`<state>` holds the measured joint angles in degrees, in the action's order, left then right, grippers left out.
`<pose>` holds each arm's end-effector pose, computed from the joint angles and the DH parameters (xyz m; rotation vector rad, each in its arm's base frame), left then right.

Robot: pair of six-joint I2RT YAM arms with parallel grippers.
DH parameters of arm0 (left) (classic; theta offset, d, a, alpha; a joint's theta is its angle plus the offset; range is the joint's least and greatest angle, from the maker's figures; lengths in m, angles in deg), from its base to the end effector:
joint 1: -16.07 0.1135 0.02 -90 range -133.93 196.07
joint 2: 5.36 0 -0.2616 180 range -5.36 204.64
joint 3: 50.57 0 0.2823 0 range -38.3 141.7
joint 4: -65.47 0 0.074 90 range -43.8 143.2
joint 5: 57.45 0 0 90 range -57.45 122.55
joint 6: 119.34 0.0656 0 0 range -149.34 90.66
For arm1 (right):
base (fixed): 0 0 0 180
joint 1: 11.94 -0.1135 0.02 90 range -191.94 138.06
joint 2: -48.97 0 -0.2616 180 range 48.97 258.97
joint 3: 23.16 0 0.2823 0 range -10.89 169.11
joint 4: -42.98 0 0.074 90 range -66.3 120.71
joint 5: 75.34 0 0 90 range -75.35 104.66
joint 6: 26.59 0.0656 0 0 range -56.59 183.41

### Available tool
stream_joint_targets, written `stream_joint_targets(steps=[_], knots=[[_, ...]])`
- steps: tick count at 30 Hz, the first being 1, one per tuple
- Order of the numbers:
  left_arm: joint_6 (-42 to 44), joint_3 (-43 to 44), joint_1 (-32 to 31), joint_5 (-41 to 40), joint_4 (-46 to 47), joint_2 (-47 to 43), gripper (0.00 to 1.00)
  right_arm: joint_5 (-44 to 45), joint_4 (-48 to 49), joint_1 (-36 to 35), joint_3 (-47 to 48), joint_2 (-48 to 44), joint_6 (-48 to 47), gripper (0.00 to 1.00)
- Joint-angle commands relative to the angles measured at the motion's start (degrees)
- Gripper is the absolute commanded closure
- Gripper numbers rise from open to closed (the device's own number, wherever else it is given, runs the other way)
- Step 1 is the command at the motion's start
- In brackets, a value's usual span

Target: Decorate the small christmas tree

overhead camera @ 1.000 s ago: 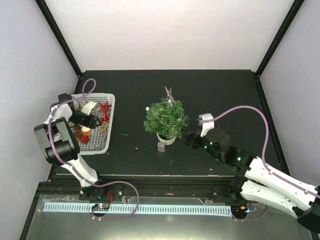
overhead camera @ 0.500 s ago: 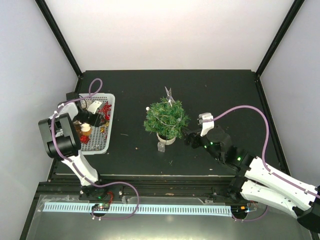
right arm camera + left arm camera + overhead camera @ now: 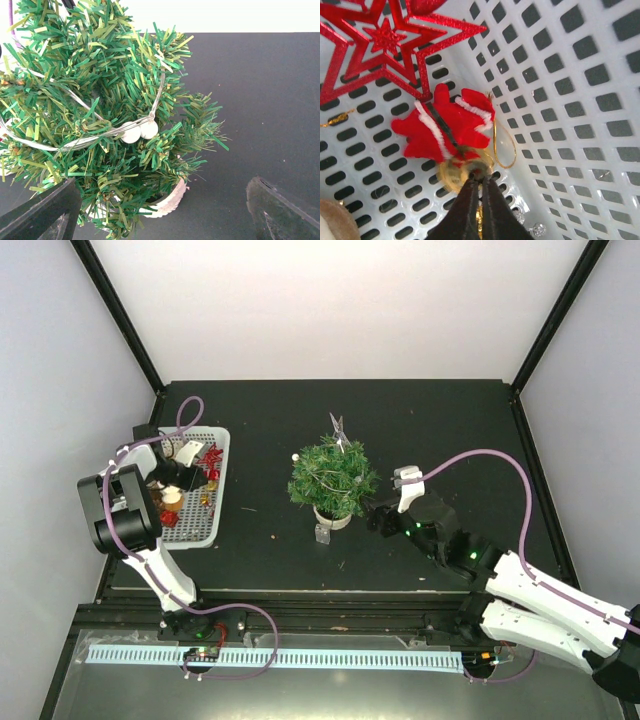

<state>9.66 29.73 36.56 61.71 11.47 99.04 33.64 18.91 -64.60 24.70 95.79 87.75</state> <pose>0.3576 0.0995 0.1231 0.5017 2.6280 -0.4657 0.1676 0.1846 0.2562 -0.2720 1.9729 0.5562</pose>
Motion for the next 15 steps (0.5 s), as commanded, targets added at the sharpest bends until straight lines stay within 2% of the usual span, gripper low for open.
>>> stream_joint_targets(steps=[1, 15], knots=[[0.0, 2.2, -0.5, 2.2, 0.2, 0.4, 0.99, 0.4, 1.8, 0.2, 0.7, 0.1, -0.6, 0.09], [1.1, 4.7, -0.3, 3.5, -5.8, -11.3, 0.98, 1.1, 0.7, 0.2, 0.1, -2.4, 0.3, 0.09]])
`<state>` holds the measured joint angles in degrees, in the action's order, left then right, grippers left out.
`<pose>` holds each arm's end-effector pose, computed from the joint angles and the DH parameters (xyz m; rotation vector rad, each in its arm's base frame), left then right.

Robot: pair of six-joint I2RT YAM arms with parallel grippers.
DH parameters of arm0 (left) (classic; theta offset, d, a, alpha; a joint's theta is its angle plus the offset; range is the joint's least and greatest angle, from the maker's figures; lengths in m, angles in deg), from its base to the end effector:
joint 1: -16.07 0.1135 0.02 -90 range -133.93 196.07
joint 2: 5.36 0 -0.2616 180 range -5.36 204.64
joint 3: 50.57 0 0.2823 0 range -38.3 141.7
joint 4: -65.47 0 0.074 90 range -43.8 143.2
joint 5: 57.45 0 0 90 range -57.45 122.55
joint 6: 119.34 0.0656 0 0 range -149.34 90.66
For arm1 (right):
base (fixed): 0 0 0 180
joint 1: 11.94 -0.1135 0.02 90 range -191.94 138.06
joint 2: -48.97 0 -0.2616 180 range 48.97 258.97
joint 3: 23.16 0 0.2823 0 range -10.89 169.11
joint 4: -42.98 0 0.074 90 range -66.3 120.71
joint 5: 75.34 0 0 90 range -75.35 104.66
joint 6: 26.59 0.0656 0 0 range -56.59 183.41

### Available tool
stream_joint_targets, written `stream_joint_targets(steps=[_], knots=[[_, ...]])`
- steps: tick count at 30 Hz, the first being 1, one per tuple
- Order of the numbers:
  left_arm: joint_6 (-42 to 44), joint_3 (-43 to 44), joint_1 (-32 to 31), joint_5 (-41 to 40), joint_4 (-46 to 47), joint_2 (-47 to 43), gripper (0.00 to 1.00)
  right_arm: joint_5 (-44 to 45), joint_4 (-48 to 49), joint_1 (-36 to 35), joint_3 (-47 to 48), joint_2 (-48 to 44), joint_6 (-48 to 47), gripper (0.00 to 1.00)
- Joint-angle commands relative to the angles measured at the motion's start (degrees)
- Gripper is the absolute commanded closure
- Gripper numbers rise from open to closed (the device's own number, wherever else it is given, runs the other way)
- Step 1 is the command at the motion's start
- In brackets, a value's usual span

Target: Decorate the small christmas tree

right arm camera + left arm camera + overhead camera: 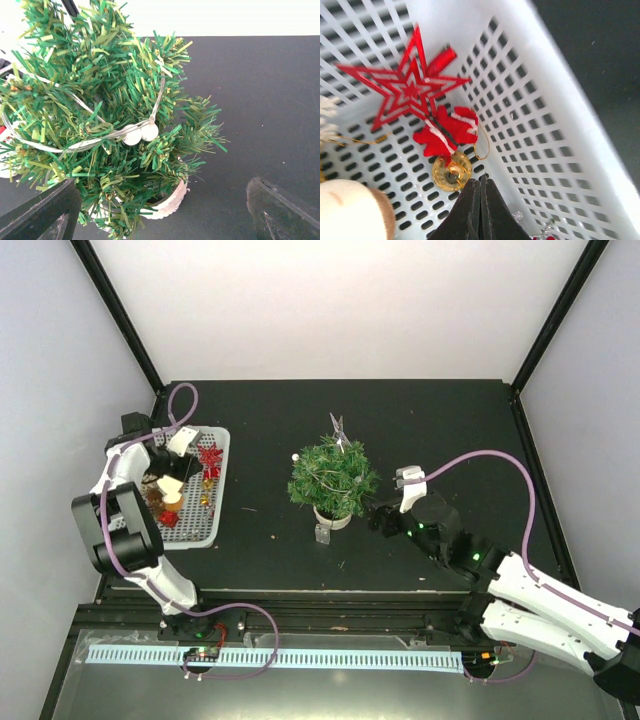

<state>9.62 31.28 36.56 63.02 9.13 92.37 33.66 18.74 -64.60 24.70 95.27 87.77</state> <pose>0.3550 0.0972 0.1712 0.5234 2.5333 -0.4108 0.1668 0.1834 0.2579 -0.2693 1.9678 0.5600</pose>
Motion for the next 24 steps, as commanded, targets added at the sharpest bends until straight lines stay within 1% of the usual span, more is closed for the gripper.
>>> stream_joint_targets(steps=[1, 4, 5, 7, 8, 9, 11, 15, 24], knots=[[1.4, 3.0, -0.4, 2.1, -3.8, -5.4, 0.98, 1.2, 0.9, 0.2, -0.1, -2.3, 0.4, 0.09], [1.7, 2.3, -0.4, 1.9, -3.9, -6.4, 0.98, 1.2, 0.9, 0.2, -0.4, -2.4, 0.7, 0.09], [1.8, 2.1, -0.4, 1.6, -4.1, -6.0, 0.91, 1.1, 0.9, 0.2, -0.4, -2.2, 0.7, 0.08], [1.7, 1.7, -0.4, 0.2, -4.1, -4.9, 0.67, 0.7, 0.7, 0.2, -0.4, -1.8, 1.0, 0.09], [1.6, 1.1, -0.5, -0.9, -3.6, -4.5, 0.59, 0.6, 0.6, 0.2, -0.3, -1.6, 1.1, 0.08], [1.4, 0.3, -0.6, -1.8, -2.9, -4.1, 0.54, 0.6, 0.5, 0.2, -0.3, -1.5, 1.2, 0.09], [1.1, -1.4, -0.7, -2.7, -1.3, -3.4, 0.47, 0.7, 0.4, 0.2, -0.5, -1.6, 1.2, 0.09], [-0.1, -3.3, -1.0, -3.4, 0.8, -1.8, 0.47, 0.7, 0.8, 0.2, -0.9, -1.5, 1.1, 0.08], [-2.2, -3.4, -2.2, -4.6, 3.0, 2.3, 0.57, 0.9, 1.4, 0.2, -0.6, -0.4, 0.9, 0.08]])
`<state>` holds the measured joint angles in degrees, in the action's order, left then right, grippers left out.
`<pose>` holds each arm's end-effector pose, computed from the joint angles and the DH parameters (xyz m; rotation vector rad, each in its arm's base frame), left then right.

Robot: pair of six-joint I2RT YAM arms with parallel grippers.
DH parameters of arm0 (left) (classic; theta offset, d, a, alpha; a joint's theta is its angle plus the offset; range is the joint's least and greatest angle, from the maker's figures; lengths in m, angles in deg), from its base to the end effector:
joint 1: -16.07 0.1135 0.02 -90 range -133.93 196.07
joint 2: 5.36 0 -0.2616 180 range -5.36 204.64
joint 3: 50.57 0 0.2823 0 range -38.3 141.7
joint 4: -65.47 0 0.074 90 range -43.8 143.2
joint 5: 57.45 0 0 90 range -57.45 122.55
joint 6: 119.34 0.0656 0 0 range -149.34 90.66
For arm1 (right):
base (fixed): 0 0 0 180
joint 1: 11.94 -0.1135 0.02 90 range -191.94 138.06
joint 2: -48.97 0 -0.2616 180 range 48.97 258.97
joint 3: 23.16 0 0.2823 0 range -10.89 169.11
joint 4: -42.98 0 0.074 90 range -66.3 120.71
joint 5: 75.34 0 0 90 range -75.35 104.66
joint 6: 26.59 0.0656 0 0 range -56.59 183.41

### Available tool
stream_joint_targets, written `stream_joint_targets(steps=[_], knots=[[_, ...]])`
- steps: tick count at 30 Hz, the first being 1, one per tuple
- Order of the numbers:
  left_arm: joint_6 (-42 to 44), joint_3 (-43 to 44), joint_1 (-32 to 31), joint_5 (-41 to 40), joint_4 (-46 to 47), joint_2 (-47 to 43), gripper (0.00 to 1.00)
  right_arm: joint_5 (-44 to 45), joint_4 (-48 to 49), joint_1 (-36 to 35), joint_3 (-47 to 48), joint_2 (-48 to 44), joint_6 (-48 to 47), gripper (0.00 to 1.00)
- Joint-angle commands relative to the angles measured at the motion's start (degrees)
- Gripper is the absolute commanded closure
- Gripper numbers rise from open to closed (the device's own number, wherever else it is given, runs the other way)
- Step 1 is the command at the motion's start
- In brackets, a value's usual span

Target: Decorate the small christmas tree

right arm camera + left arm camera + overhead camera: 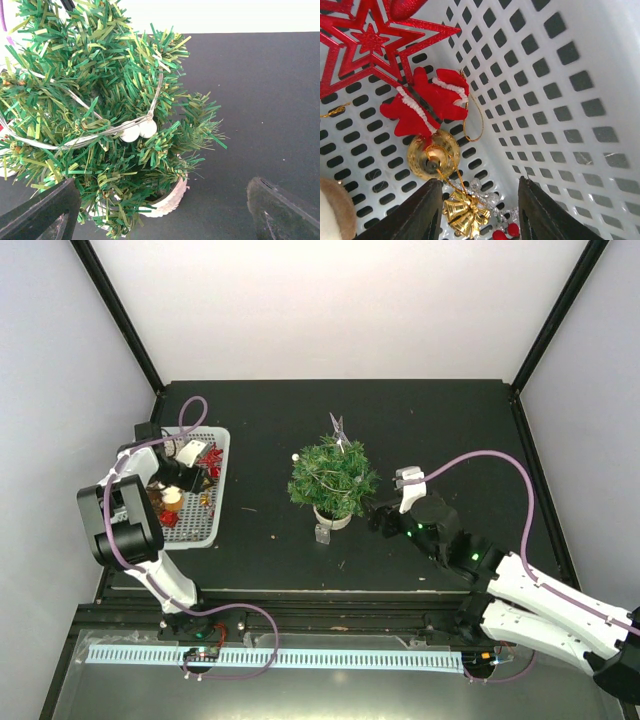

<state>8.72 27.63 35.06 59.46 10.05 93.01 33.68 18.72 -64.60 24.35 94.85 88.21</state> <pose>0.3463 0.0878 0.1466 0.5224 2.6219 -0.4004 0.1660 0.1823 0.2570 -0.2612 1.9688 0.5652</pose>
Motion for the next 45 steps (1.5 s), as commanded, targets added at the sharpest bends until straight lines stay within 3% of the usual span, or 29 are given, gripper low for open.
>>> stream_joint_targets(steps=[1, 6, 12, 18, 34, 36, 37, 39, 40, 45], knots=[[-1.4, 0.2, -0.8, -1.2, 2.2, 2.0, 0.59, 0.8, 1.4, 0.2, -0.3, 0.1, 0.4, 0.08], [-1.4, 0.0, -0.8, -2.0, 2.4, 3.4, 0.7, 0.9, 1.7, 0.2, -0.3, 0.4, 0.2, 0.08], [-1.2, -0.3, -0.8, -3.0, 3.0, 3.6, 0.76, 0.6, 1.8, 0.2, -0.1, 0.8, 0.2, 0.08], [-1.6, 0.3, -0.8, -3.5, 3.1, 3.9, 0.98, 0.1, 1.9, 0.3, -0.3, 0.6, 0.4, 0.08], [-1.3, 7.4, -0.8, 0.4, -6.9, -8.4, 0.98, -0.6, 1.2, 0.2, -0.7, -2.0, 0.9, 0.08], [-1.0, 7.0, -0.8, 0.2, -7.2, -9.2, 0.98, -1.0, 1.3, 0.2, -1.0, -2.2, 0.9, 0.08], [-1.0, 6.6, -0.8, 0.0, -7.2, -9.2, 0.91, -1.3, 1.2, 0.2, -1.1, -2.1, 1.0, 0.08], [-1.5, 5.0, -0.9, -0.8, -6.9, -8.7, 0.63, -1.8, 1.2, 0.2, -1.1, -1.8, 1.2, 0.08], [-2.1, 3.9, -0.9, -1.5, -5.9, -8.4, 0.58, -2.0, 1.1, 0.2, -1.1, -1.7, 1.2, 0.08], [-5.2, -1.0, -1.4, -4.8, -0.5, -6.8, 0.57, -2.0, 1.3, 0.2, -1.1, -1.4, 1.2, 0.08]])
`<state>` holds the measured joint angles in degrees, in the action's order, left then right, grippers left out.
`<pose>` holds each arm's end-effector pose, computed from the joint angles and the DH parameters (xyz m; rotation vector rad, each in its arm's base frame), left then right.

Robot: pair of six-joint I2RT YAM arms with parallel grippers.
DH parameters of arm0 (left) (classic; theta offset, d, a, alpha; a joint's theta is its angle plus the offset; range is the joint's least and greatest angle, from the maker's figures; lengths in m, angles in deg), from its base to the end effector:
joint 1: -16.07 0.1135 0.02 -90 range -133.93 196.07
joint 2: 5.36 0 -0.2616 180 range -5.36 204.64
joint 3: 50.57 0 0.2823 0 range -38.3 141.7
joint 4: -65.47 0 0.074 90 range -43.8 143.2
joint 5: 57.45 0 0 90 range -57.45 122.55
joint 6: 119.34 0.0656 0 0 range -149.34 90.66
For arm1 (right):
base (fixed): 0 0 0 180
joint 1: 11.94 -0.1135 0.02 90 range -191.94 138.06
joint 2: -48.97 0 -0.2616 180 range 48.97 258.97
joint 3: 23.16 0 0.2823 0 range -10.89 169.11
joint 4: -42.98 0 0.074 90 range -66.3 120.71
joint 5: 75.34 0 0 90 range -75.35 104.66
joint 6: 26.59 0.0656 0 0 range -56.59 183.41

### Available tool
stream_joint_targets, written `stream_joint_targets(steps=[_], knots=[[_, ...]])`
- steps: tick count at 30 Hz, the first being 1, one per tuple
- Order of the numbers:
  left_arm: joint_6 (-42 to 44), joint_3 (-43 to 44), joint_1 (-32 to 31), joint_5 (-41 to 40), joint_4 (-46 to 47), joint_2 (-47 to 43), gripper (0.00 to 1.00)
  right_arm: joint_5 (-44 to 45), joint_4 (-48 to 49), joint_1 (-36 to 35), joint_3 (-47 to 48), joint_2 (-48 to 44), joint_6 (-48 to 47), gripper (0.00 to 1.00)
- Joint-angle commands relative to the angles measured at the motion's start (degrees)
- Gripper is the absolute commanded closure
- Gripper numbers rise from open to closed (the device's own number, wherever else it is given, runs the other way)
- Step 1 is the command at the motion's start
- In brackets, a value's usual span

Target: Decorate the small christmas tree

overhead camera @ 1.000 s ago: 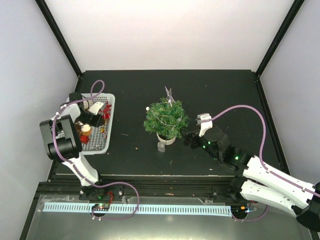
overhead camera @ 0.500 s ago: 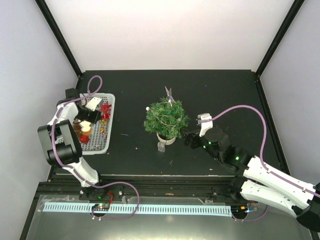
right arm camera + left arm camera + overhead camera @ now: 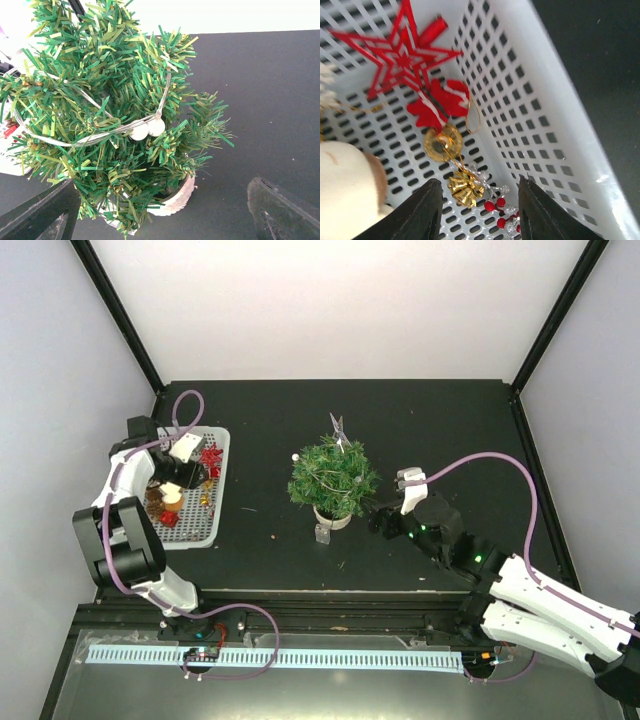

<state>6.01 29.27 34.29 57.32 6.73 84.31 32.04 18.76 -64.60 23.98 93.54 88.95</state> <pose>0.3367 0.0819 0.2026 0.4947 2.5583 -0.2883 0.1627 0.1810 0.2593 -0.2631 1.9625 0.6097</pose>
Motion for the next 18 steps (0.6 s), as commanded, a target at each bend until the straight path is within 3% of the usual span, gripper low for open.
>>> stream_joint_targets(steps=[1, 18], knots=[[-3.0, -3.0, -0.9, -3.1, 3.5, 2.4, 0.58, -0.3, 1.2, 0.2, -0.7, -0.1, 0.3, 0.08], [-5.3, -2.9, -1.8, -6.3, 9.1, 10.9, 0.67, -0.6, 2.6, 0.2, -1.2, 1.3, 0.1, 0.08]])
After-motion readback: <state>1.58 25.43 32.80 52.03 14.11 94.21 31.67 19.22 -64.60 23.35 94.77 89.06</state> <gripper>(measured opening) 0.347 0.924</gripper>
